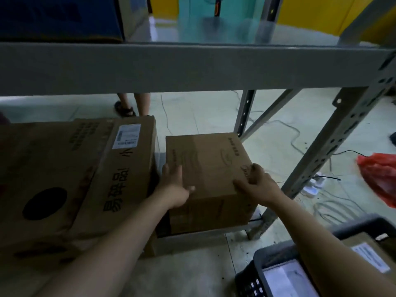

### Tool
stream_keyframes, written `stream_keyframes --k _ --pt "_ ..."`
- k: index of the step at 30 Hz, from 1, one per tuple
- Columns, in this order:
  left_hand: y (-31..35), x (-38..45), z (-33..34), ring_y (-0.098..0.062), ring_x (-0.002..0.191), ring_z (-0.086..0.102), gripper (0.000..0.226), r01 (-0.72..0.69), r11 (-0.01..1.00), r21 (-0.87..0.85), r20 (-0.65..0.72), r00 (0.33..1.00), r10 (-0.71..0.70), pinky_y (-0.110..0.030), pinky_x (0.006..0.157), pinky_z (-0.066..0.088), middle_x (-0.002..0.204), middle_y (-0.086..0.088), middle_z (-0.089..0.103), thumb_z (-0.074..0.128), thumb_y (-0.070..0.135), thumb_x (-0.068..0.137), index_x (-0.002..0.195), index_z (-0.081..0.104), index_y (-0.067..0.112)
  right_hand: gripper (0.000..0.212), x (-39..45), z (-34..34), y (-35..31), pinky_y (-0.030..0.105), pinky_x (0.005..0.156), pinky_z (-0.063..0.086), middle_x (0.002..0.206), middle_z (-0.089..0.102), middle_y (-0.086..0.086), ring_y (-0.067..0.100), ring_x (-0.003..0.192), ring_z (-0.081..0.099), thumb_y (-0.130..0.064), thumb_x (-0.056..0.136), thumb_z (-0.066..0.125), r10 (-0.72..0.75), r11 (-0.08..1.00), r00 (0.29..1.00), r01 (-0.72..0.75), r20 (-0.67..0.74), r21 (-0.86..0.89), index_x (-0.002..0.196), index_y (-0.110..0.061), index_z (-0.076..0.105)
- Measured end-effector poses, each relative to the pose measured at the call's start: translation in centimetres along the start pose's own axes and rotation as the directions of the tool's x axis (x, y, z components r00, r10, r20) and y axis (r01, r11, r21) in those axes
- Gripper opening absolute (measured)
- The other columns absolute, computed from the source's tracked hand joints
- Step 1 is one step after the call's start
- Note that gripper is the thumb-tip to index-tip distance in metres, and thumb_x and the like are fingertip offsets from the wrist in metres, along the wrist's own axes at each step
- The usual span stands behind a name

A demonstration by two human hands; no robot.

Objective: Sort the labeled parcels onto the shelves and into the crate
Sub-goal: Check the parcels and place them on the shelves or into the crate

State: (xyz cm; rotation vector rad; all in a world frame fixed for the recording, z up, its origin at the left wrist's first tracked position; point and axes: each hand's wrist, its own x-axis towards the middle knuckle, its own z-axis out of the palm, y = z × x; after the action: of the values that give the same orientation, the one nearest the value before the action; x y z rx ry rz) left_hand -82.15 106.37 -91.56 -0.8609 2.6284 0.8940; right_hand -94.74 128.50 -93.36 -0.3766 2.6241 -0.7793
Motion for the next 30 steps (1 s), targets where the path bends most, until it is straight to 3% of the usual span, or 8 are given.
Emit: stream_keyframes --k 3,8,15,19,21,24,27,30 --pt "0.3 -0.1 -0.2 -0.029 0.153 0.004 0.087 0.051 0.998 -0.035 -0.01 0.999 -0.052 -0.043 0.118 0.025 0.165 -0.001 -0.018 0.06 0.041 0.096 0.159 0.001 0.029 0.09 0.8 0.1 0.5 0.035 0.083 0.047 0.142 0.053 0.004 0.027 0.114 0.059 -0.062 0.085 0.067 -0.017 0.995 1.0 0.015 0.022 0.095 0.153 -0.026 0.019" --pt "0.1 -0.5 0.2 -0.029 0.15 0.02 0.093 0.105 0.978 -0.182 -0.004 0.994 -0.108 -0.042 0.115 0.03 0.166 -0.003 0.006 0.066 0.043 0.092 0.159 0.003 0.034 0.081 0.5 0.2 0.7 0.039 0.086 0.051 0.138 0.057 -0.001 0.025 0.111 0.061 -0.06 0.085 0.068 -0.048 0.99 0.999 0.046 0.011 0.135 0.147 -0.029 0.025" --pt "0.2 -3.1 1.0 -0.03 0.147 0.026 0.092 0.07 0.958 -0.278 0.035 0.997 -0.062 -0.038 0.113 0.032 0.165 -0.006 0.009 0.064 0.044 0.094 0.159 0.0 0.034 0.079 -2.7 -1.9 -0.3 0.031 0.077 0.045 0.136 0.058 -0.001 0.021 0.105 0.058 -0.052 0.088 0.069 -0.13 0.984 0.985 0.142 -0.11 0.105 0.152 -0.027 0.03" --pt "0.9 -3.5 -0.4 -0.03 0.146 0.028 0.092 0.055 0.915 -0.399 0.053 0.998 -0.037 -0.04 0.114 0.031 0.164 -0.005 0.017 0.064 0.054 0.09 0.159 0.007 0.033 0.065 -5.0 -4.5 -2.5 0.026 0.071 0.046 0.106 0.054 -0.015 0.012 0.089 0.054 -0.044 0.088 0.07 -0.232 0.961 0.946 0.259 -0.227 0.098 0.145 -0.028 0.043" --pt "1.2 -3.3 -0.9 -0.033 0.147 0.026 0.087 0.059 0.94 -0.337 0.075 0.997 -0.036 -0.043 0.114 0.031 0.164 -0.007 0.016 0.058 0.059 0.091 0.159 0.01 0.033 0.07 -5.5 -4.8 -3.1 0.029 0.077 0.052 0.116 0.057 -0.017 0.012 0.095 0.059 -0.05 0.085 0.069 -0.264 0.954 0.934 0.289 -0.241 0.075 0.146 -0.031 0.041" --pt "1.1 -3.0 -0.2 -0.038 0.148 0.022 0.089 0.107 0.974 -0.201 0.112 0.99 -0.085 -0.047 0.117 0.029 0.165 -0.012 0.007 0.047 0.072 0.089 0.159 0.004 0.036 0.078 -6.1 -3.9 -2.9 0.04 0.089 0.056 0.138 0.057 -0.006 0.018 0.11 0.061 -0.053 0.082 0.068 -0.282 0.953 0.934 0.298 -0.219 0.045 0.15 -0.03 0.037" --pt "1.6 -3.2 0.2 -0.039 0.151 0.004 0.093 0.087 0.993 -0.076 0.099 0.992 -0.08 -0.054 0.121 0.017 0.167 -0.007 -0.006 0.038 0.081 0.085 0.158 0.002 0.038 0.072 -6.8 -2.9 -2.6 0.042 0.087 0.058 0.13 0.059 -0.01 0.015 0.106 0.061 -0.049 0.086 0.069 -0.259 0.936 0.928 0.31 -0.269 0.168 0.148 -0.031 0.039" --pt "3.4 -3.7 -0.5 -0.035 0.15 0.015 0.093 -0.017 0.995 -0.096 0.092 0.995 0.025 -0.051 0.119 0.023 0.167 -0.003 0.005 0.036 0.084 0.084 0.159 0.01 0.036 0.05 -7.4 -2.1 -2.8 0.044 0.087 0.058 0.116 0.058 -0.02 0.014 0.108 0.06 -0.053 0.087 0.061 -0.235 0.861 0.939 0.321 -0.249 0.395 0.135 -0.04 0.054"
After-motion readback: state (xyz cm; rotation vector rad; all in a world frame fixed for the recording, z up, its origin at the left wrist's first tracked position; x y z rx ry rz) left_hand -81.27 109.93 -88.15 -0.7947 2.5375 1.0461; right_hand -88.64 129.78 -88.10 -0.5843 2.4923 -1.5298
